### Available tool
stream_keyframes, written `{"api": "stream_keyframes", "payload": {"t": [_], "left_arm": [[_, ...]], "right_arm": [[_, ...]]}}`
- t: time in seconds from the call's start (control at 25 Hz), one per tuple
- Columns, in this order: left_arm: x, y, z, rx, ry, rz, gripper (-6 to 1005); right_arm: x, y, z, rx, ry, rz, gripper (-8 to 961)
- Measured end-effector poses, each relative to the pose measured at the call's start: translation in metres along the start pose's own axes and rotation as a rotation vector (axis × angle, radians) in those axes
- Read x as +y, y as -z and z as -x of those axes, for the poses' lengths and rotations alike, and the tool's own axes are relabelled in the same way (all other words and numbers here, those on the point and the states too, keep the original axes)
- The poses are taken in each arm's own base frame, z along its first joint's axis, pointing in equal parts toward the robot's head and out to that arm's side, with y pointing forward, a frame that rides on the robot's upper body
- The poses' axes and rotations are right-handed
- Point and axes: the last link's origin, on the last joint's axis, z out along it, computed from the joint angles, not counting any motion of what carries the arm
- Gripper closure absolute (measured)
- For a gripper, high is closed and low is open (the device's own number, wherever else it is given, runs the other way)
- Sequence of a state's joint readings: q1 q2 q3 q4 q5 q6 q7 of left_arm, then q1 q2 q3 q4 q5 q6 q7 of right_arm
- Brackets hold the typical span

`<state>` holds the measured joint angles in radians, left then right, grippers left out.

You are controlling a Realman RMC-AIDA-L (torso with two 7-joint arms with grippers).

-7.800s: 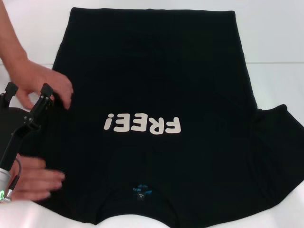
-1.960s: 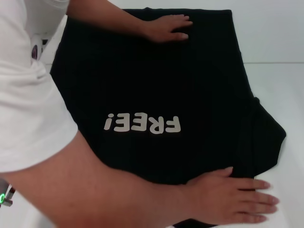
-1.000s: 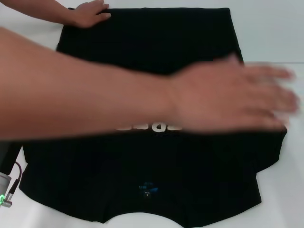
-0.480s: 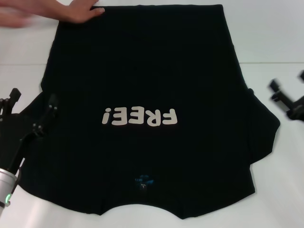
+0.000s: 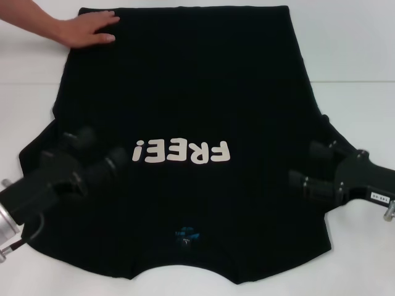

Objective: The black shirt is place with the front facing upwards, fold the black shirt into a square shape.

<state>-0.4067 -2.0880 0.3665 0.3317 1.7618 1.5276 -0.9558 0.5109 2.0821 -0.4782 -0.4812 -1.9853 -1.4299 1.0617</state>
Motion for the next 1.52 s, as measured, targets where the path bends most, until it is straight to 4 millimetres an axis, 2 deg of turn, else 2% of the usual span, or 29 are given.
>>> {"api": "stream_keyframes", "payload": {"t": [0.16,0.36,0.68,0.96,1.52], "left_arm": [[0.011,-0.006,-0.011,-0.256,-0.028,0.278,61],[0.007,-0.011,-0.009,-0.447,-0.056,0.356,61],[-0.002,-0.004,-0.007,-0.454,-0.095,0.289,61],[-0.006,-0.002,-0.005,-0.464,-0.097,0.257,61],[-0.018,0.003,-0.002,-0.485,-0.113,0.178,61]], "right_arm": [[0.001,-0.002,0.006,0.094,0.01,0.076,58],[0.008,-0.015,0.005,0.136,0.037,0.126,58],[0.012,-0.031,0.002,0.164,0.057,0.143,57],[0.013,-0.042,0.008,0.158,0.092,0.159,57],[0.011,-0.047,0.011,0.159,0.098,0.153,57]]}}
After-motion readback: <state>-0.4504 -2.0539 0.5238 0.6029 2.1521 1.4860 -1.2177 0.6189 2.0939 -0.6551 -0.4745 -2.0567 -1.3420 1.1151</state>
